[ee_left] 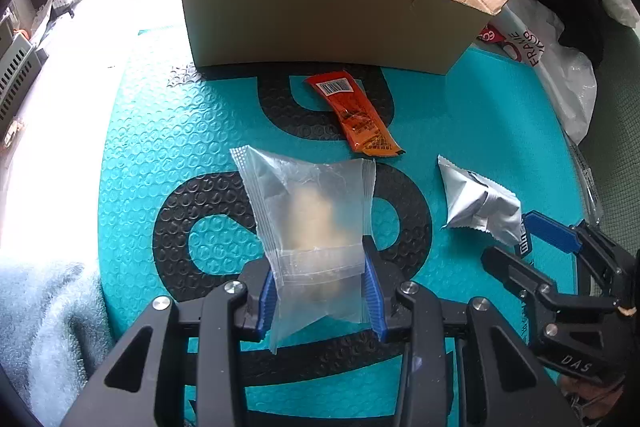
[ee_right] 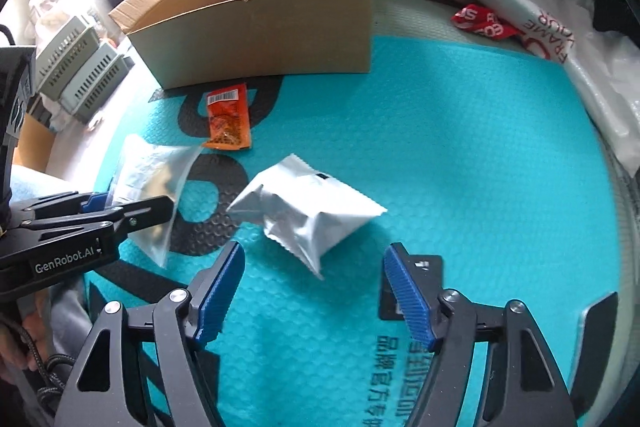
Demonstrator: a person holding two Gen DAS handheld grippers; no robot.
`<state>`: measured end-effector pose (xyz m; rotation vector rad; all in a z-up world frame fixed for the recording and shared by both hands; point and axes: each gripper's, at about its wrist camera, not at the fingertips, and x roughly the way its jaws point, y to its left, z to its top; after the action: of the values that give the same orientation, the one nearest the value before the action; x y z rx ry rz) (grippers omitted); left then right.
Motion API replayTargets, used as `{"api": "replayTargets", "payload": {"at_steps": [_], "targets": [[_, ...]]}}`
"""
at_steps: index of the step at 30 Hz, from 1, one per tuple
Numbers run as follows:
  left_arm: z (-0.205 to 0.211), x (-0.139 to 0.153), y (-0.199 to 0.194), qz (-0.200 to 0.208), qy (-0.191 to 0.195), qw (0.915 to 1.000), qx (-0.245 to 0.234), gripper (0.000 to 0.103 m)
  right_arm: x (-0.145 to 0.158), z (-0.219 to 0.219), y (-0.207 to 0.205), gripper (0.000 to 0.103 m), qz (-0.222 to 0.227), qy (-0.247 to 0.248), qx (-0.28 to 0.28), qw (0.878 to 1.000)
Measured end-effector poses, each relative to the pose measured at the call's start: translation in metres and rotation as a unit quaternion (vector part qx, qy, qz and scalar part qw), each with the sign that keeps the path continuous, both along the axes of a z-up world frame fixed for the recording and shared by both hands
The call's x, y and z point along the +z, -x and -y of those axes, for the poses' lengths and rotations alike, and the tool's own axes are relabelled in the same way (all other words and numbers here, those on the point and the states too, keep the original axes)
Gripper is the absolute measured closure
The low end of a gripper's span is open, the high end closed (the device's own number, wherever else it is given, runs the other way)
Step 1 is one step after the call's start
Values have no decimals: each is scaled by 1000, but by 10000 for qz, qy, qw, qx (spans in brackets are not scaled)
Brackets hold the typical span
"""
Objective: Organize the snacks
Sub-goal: 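Grasp the clear plastic bag with left tool while right tool grasps white foil packet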
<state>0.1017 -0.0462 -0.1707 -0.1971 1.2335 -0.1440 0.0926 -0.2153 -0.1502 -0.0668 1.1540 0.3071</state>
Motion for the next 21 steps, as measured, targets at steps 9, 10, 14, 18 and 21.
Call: {"api": "replayTargets", "payload": {"at_steps": [9,10,14,18,21], "targets": [[-26,1,10,42,194,9997,141,67,10,-11,-12,30,212,262,555,9979],[-30,2,10,46,214,9996,182,67,11,-15,-15,29,252,298,630,9973],[-44,2,10,19,304,9989,353,67,6,-32,-26,25,275,425,1033,9934],[-51,2,11,27,311,9987,405,67,-6,-44,-36,25,36,506,1320,9900],[-56,3,14,39,306,9987,404,67,-15,-52,-39,27,-84,755,1478,9861]]}}
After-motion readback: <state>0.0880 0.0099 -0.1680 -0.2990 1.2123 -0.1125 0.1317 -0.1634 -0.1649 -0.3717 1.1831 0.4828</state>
